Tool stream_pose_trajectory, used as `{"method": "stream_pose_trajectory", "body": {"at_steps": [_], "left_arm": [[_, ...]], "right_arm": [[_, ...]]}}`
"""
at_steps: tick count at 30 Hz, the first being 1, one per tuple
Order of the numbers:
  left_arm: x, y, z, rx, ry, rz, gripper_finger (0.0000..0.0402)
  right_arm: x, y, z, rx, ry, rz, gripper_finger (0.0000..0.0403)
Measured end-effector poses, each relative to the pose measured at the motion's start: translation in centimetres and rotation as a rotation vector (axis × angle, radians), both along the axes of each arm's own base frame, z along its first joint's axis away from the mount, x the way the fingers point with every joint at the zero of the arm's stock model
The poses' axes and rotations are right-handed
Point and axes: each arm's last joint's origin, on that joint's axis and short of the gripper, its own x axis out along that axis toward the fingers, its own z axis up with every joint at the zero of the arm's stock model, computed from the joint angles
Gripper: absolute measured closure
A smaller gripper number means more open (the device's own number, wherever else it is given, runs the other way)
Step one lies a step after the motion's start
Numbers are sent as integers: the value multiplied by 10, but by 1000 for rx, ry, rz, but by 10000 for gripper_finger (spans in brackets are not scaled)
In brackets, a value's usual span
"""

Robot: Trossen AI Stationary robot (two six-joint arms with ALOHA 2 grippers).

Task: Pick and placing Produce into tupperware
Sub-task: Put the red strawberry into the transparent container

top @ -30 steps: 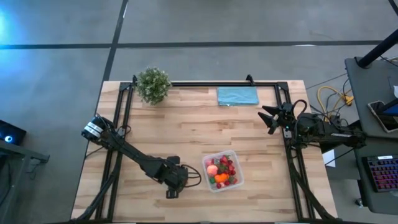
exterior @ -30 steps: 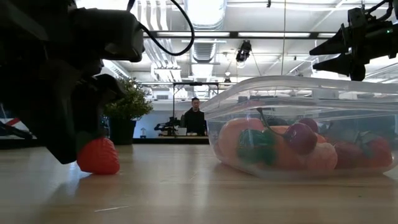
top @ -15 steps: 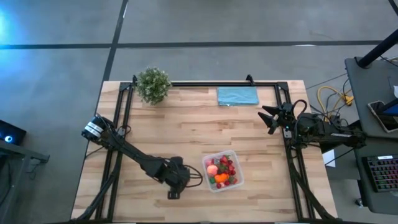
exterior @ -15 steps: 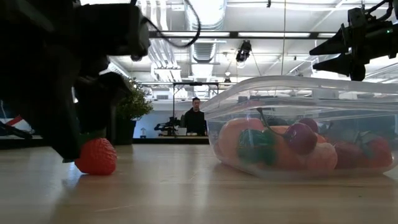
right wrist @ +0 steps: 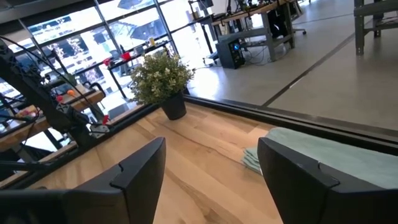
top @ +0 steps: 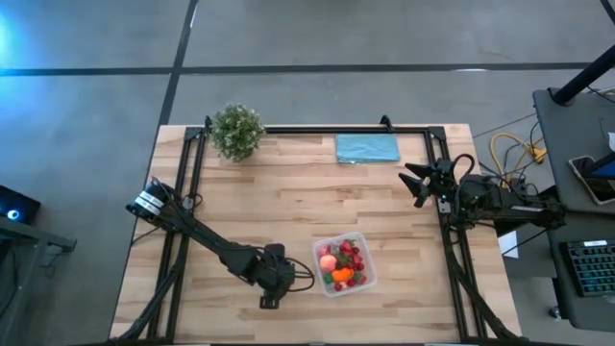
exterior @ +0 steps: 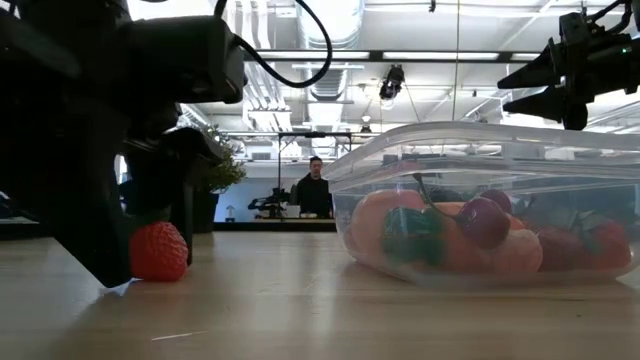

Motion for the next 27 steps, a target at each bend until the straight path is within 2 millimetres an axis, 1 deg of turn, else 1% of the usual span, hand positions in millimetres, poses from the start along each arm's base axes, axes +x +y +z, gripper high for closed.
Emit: {"method": "stream_pose_trajectory", "body": {"at_steps": [3,12,15,17,19,22,27], "left_arm": [[0,0,0,19,-10,9,148],[1,1,-1,37,-20,20,227],[1,1,-1,39,-22,21,245],[3,0,3,43,-27,23,254],[9,-3,13,28,-59,27,259],[25,-10,42,31,-175,-3,261],[46,-14,84,156,-354,-121,262]], "right_arm": [[0,0,0,0,-1,0,158],[0,0,0,0,-1,0,154],[0,0,0,0,-1,0,157],[0,0,0,0,-1,0,158],[0,0,0,0,-1,0,158],[0,0,0,0,-1,0,156],[0,0,0,0,-1,0,158]]}}
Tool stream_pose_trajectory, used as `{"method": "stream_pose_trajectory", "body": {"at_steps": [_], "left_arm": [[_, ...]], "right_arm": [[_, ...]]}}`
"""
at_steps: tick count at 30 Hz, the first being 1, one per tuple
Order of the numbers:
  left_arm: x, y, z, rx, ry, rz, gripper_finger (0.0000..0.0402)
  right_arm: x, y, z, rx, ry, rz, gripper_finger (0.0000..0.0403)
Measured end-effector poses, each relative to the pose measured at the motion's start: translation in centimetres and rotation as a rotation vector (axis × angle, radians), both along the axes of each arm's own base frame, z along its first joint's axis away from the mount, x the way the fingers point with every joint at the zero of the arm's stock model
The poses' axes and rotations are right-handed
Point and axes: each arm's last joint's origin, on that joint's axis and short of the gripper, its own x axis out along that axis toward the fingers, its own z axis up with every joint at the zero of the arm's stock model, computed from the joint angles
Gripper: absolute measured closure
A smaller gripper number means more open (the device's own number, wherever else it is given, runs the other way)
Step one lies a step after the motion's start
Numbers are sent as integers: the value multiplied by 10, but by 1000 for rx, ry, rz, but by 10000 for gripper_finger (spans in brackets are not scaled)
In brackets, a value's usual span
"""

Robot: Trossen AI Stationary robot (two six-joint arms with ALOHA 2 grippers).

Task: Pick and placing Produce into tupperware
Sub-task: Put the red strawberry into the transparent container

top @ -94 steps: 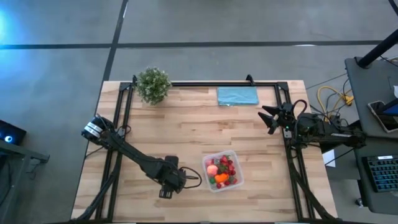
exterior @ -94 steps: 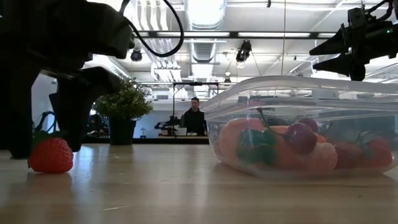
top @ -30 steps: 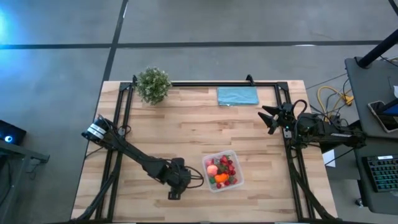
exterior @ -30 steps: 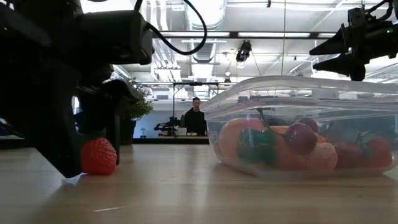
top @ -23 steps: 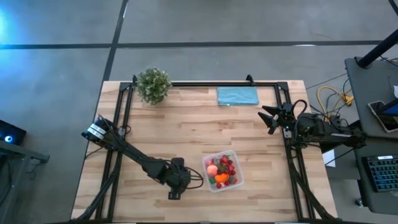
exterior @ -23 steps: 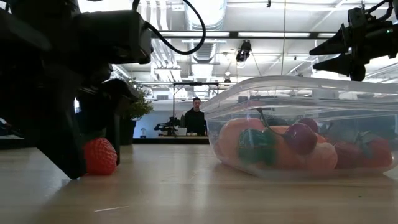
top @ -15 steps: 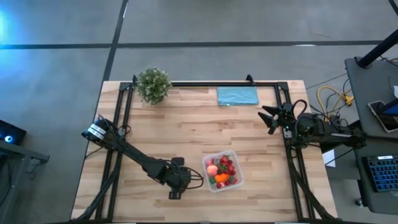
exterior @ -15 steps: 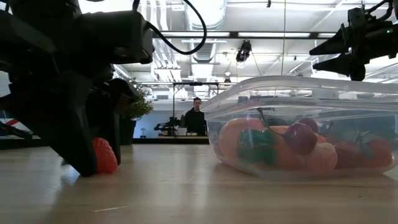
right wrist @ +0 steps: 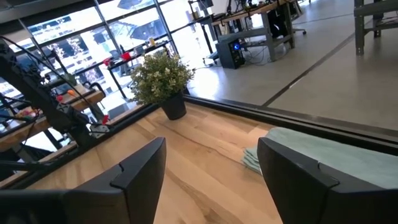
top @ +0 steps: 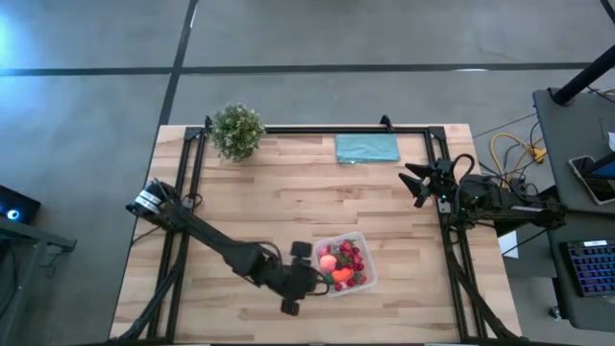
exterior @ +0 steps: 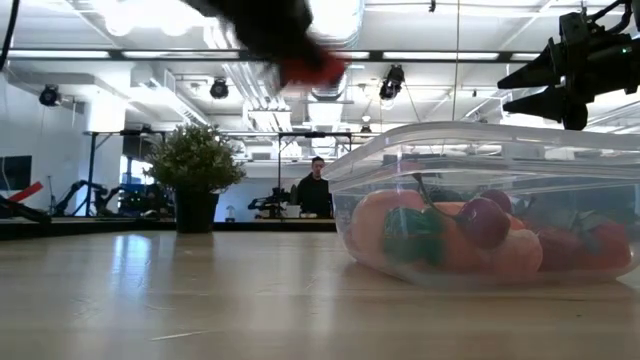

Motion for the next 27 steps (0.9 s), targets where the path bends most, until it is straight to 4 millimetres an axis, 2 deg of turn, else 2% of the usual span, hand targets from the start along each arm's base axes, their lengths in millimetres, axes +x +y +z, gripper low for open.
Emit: {"method": "stream_pose_trajectory", "body": {"at_steps": [3,9,17,22,27], "left_arm": [[14,10,17,62,-85,-46,262],[31,38,13,57,-68,-98,263],[54,63,21,-40,-213,-80,263],[68,71,5,-130,-175,-26,256],[81,66,-11,-149,-150,12,215]], "right_arm": [[0,0,0,0,0,0,159],[0,0,0,0,1,0,156],[0,0,0,0,0,0,156],[0,0,0,0,0,0,155],[0,0,0,0,2,0,158]]}}
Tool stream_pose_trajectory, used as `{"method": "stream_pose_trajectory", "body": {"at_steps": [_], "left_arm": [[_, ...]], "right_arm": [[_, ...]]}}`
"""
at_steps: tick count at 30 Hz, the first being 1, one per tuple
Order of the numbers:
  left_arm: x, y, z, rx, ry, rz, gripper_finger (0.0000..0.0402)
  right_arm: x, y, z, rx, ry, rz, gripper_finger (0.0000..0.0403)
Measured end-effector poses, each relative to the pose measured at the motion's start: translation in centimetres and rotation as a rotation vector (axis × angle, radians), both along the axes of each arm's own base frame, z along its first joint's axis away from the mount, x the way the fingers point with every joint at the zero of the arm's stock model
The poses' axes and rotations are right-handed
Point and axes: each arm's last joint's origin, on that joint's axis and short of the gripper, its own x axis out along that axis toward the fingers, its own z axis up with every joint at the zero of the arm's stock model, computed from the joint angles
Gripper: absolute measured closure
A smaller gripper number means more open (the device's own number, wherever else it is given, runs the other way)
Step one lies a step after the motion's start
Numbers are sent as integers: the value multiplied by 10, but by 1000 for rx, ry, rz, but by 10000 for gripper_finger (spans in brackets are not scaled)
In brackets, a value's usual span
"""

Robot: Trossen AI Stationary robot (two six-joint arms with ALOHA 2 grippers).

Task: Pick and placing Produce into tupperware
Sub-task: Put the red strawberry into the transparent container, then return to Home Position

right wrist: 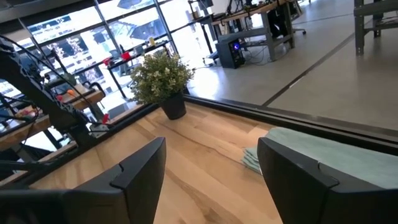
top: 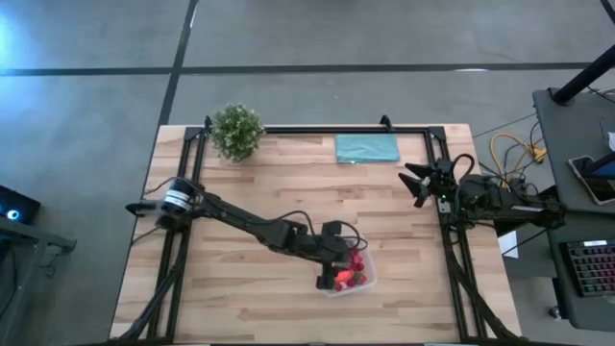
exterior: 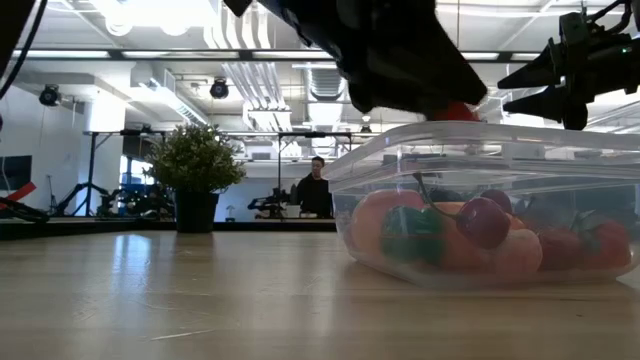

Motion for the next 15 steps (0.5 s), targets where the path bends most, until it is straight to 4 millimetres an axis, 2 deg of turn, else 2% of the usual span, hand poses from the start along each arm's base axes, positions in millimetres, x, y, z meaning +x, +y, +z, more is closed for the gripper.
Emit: {"method": "stream_pose_trajectory", "body": {"at_steps": [5,9,11,15], "left_arm": [[6,-1,-3,-23,1,44,157],[1,1,7,-11,4,62,124],[-6,3,22,-13,-6,75,120],[-33,6,57,-109,34,150,119]], "right_arm": [[0,0,0,0,0,0,158],[0,0,0,0,-1,0,158],[0,0,0,0,0,0,157],[0,0,0,0,0,0,157]]}}
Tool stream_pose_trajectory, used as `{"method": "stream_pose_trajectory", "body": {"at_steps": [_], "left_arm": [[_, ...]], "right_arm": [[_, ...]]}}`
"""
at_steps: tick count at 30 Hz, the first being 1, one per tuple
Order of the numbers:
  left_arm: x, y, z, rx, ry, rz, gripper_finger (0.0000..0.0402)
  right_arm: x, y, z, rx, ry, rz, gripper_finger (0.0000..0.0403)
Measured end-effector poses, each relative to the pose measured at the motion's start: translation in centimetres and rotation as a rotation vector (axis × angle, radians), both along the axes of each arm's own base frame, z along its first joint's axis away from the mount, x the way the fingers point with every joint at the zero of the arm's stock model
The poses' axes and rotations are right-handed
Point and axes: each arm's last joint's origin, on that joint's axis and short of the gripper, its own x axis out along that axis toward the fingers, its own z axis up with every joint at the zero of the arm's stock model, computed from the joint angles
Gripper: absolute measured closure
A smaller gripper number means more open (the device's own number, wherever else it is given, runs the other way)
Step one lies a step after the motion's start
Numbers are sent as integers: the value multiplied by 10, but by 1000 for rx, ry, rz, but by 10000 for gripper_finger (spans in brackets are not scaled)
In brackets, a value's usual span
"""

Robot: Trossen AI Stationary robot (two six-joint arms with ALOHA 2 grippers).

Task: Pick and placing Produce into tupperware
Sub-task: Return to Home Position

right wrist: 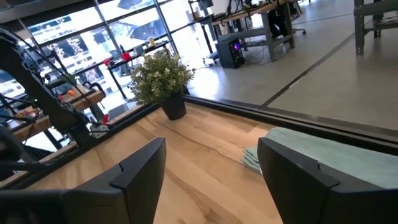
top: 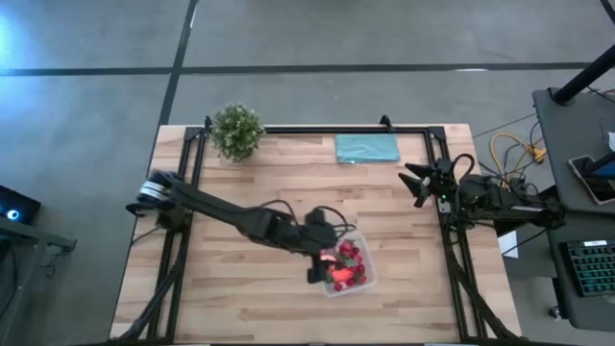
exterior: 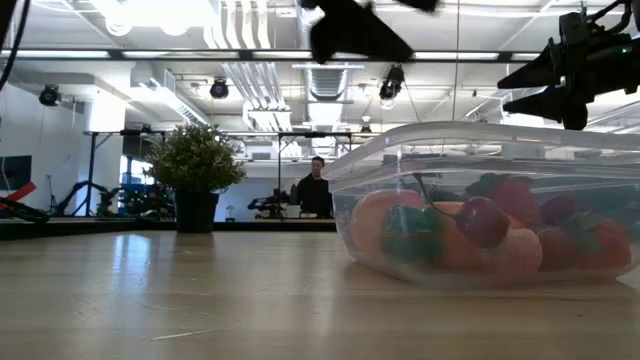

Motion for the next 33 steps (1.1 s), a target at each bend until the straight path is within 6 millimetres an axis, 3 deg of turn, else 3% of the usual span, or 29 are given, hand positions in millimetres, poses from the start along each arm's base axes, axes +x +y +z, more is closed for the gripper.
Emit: {"method": "stream_pose_trajectory", "body": {"at_steps": [6,9,14,19,24,29,33], "left_arm": [[-44,5,35,-93,23,48,119],[-68,-4,45,-98,-9,0,119],[-112,-18,12,-47,69,16,119],[-151,-12,-19,-207,120,176,119],[-174,-5,-18,-330,-175,76,119],[-207,30,-31,-333,-371,100,119],[-234,53,-28,-324,-518,124,119]], "right_arm": [[0,0,0,0,-1,0,157],[0,0,0,0,-1,0,156],[0,0,0,0,-1,0,158],[0,0,0,0,0,0,154],[0,0,0,0,-1,0,156],[0,0,0,0,-1,0,158],[0,0,0,0,-1,0,154]]}}
